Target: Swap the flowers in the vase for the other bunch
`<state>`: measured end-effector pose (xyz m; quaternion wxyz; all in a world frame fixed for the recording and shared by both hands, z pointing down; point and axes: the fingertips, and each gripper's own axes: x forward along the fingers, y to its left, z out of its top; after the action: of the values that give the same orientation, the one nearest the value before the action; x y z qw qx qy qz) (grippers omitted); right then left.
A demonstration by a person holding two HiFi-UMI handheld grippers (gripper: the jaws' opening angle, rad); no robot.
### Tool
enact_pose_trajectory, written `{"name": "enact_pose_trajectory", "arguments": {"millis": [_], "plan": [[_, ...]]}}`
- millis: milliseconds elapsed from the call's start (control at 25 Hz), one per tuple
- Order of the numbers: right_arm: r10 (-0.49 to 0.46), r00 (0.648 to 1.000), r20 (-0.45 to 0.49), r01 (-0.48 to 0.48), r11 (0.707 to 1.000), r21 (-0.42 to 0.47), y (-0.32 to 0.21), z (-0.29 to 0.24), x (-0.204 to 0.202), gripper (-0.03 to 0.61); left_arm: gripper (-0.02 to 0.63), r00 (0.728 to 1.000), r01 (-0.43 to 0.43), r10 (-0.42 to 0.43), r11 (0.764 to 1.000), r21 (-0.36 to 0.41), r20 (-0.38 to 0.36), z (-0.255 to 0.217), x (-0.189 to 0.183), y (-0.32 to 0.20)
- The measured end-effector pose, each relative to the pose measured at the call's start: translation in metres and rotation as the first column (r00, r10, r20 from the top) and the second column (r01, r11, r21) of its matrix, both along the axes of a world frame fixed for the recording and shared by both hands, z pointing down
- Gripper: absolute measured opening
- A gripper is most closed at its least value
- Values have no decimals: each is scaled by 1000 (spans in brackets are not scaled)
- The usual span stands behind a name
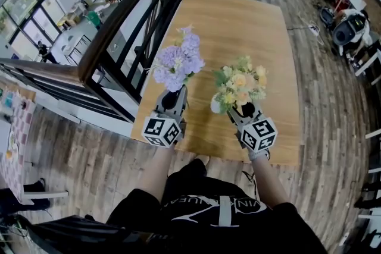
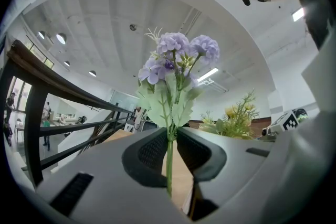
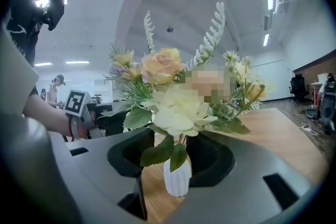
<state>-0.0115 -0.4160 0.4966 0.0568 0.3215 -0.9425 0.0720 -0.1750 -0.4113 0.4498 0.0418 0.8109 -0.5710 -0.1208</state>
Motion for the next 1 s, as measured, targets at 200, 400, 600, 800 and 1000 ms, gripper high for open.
{"name": "enact_pose_trajectory", "arguments": {"millis": [200, 400, 600, 800, 1000], "plan": [[-2, 1000, -10, 2, 1000, -15, 7, 7, 1, 173, 60, 1000, -1, 1, 1000, 1, -6, 2, 1, 4], [-3, 1000, -10, 3, 1000, -26, 12, 10, 5, 173, 60, 1000, -1, 1, 1000, -10, -8, 6, 4, 10], [-10, 1000, -3, 10, 998, -55, 19, 16, 8, 173, 60, 1000, 3, -3, 1000, -13, -12, 6, 6, 15], [-24, 1000, -7, 24, 996, -81, 30, 25, 10, 173, 60, 1000, 9, -10, 1000, -18, -17, 9, 7, 21], [-50, 999, -7, 49, 995, -84, 43, 23, 13, 172, 60, 1000, 5, -5, 1000, -18, -21, 10, 15, 30]]}}
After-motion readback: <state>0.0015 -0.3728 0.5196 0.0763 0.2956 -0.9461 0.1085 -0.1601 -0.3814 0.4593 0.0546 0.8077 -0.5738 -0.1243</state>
